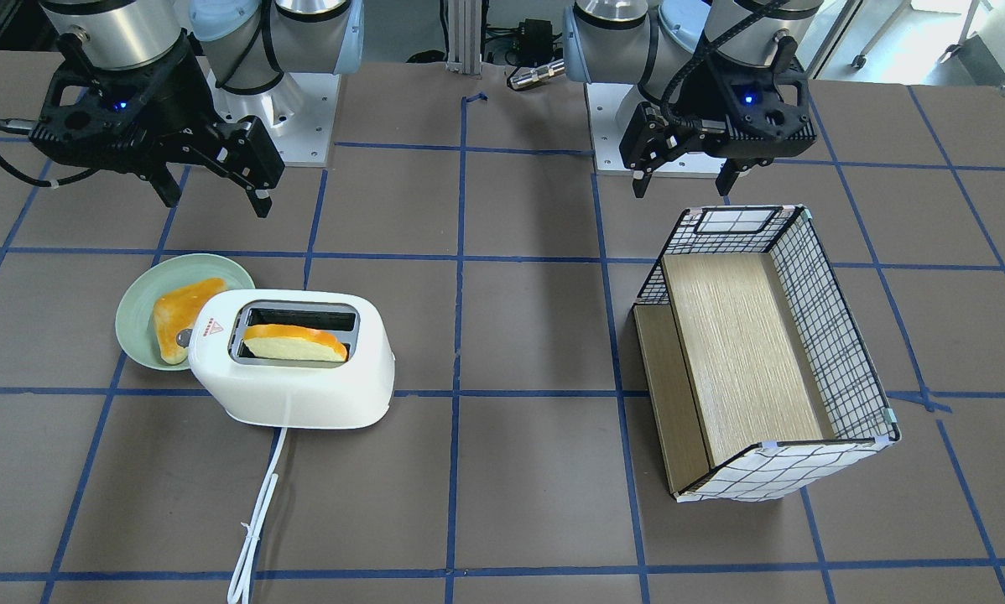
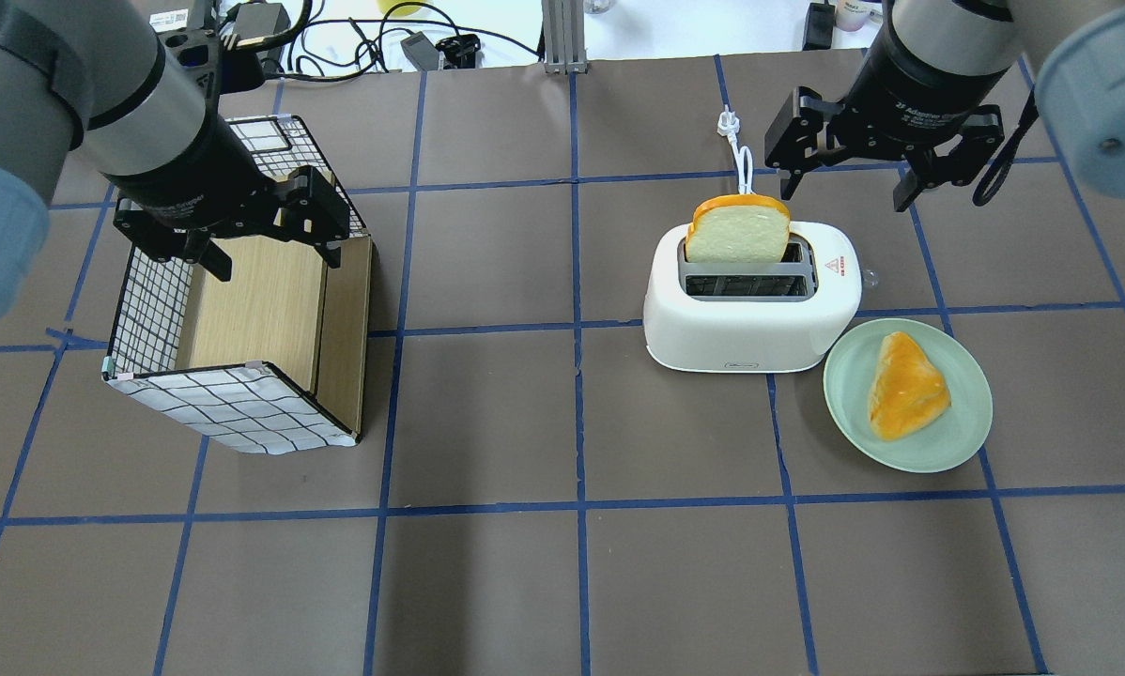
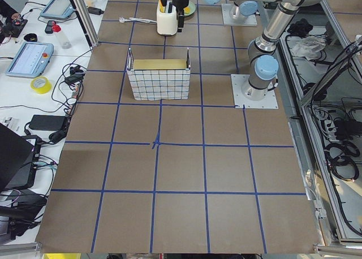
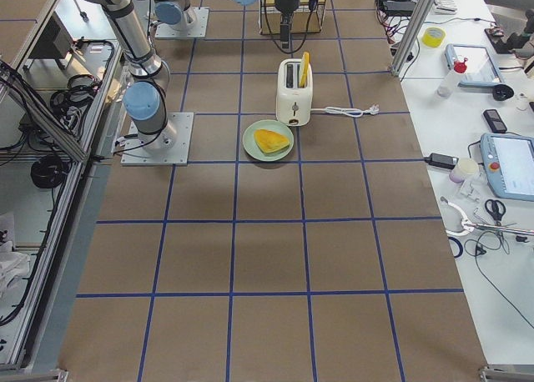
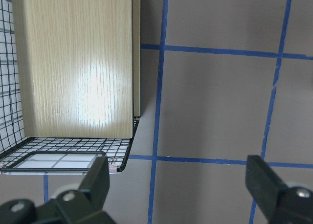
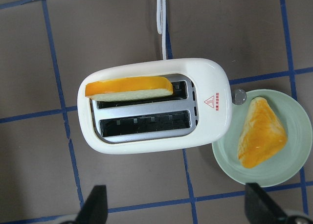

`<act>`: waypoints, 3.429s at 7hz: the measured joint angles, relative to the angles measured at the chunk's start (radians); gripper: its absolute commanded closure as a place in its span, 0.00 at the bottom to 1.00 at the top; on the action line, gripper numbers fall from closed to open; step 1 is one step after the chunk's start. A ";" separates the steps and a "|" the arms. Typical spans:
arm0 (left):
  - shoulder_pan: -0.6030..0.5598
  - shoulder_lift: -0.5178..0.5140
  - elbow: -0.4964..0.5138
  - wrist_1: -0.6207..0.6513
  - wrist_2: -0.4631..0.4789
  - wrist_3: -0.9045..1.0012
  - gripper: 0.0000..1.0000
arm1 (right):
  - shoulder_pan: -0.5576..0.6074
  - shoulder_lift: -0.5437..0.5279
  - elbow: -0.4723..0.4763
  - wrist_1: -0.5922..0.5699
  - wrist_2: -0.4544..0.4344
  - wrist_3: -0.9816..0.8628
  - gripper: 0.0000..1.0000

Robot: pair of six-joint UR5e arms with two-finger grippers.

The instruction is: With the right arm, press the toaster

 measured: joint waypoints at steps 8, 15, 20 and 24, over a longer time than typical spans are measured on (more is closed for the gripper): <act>0.000 0.000 0.000 0.000 0.000 0.000 0.00 | -0.272 0.043 0.041 -0.005 0.114 -0.209 1.00; 0.000 0.000 0.000 0.000 0.000 0.000 0.00 | -0.370 0.151 0.279 -0.312 0.324 -0.307 1.00; 0.000 0.000 -0.001 0.000 0.000 0.000 0.00 | -0.372 0.188 0.315 -0.357 0.323 -0.322 1.00; 0.000 0.000 -0.001 0.000 -0.001 0.000 0.00 | -0.372 0.216 0.315 -0.361 0.324 -0.321 1.00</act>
